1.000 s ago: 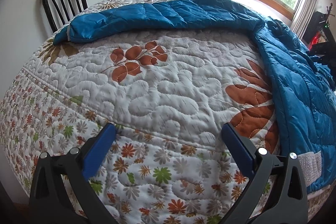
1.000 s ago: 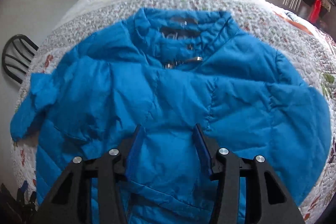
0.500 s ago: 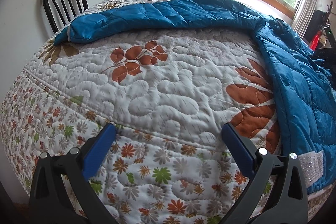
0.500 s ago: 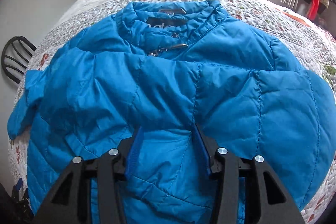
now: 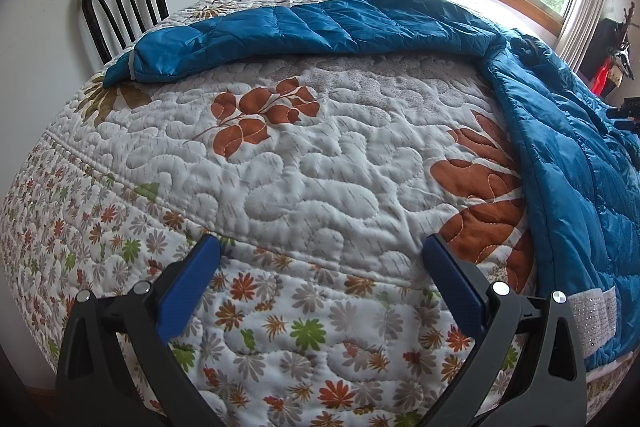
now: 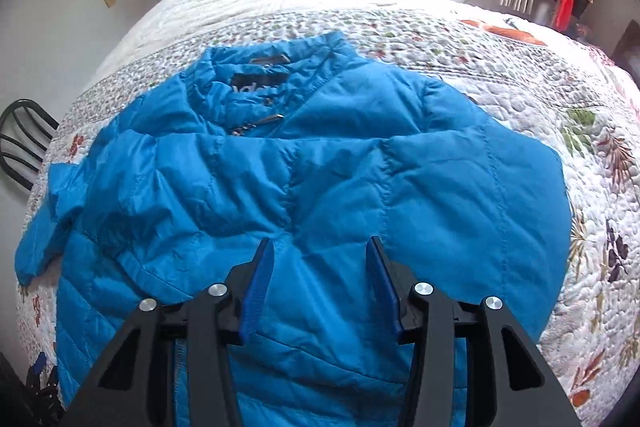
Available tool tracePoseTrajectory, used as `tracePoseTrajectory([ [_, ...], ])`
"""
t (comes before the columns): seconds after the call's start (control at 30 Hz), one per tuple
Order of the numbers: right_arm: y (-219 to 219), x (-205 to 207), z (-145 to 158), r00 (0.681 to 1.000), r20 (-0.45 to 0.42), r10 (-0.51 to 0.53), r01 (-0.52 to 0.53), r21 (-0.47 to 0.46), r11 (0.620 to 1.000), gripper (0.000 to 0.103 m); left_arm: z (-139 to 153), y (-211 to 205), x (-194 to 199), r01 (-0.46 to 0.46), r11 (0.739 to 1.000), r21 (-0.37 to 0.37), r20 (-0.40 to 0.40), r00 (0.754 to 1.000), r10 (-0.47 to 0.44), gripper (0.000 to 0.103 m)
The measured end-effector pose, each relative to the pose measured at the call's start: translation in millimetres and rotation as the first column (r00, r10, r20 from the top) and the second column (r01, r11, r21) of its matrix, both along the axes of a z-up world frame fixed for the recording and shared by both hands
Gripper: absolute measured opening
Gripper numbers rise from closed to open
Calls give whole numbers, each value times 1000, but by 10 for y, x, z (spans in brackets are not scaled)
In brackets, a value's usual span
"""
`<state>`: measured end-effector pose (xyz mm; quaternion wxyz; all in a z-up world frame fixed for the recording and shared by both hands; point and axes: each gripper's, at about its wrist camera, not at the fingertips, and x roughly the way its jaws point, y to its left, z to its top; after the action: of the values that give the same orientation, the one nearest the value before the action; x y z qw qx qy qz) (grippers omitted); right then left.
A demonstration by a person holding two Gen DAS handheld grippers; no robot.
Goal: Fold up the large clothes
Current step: 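Lay the sleeve on the jacket and open the right tool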
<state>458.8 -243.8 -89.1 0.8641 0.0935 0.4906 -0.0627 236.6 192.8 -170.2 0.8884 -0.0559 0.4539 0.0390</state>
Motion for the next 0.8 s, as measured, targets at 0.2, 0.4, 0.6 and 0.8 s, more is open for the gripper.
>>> tracePoseTrajectory([
  [0.2,-55,55,-252,1000,-5,-1,1,9,1000,49,-5,1,5,-1,1000,3,0,1000,1,101],
  [0.4,-178,-146,-45,999,51,-9,5,79,997,49,-9,5,18,-2,1000,7,-3,1000,2,101],
  [0.6,-420,-528,189,993,110,-52,48,40,998,49,16,29,31,-14,1000,7,-16,1000,14,101],
  [0.8,-605,-548,-41,994,68,-84,82,26,996,49,39,54,160,-23,999,32,-16,1000,23,101],
])
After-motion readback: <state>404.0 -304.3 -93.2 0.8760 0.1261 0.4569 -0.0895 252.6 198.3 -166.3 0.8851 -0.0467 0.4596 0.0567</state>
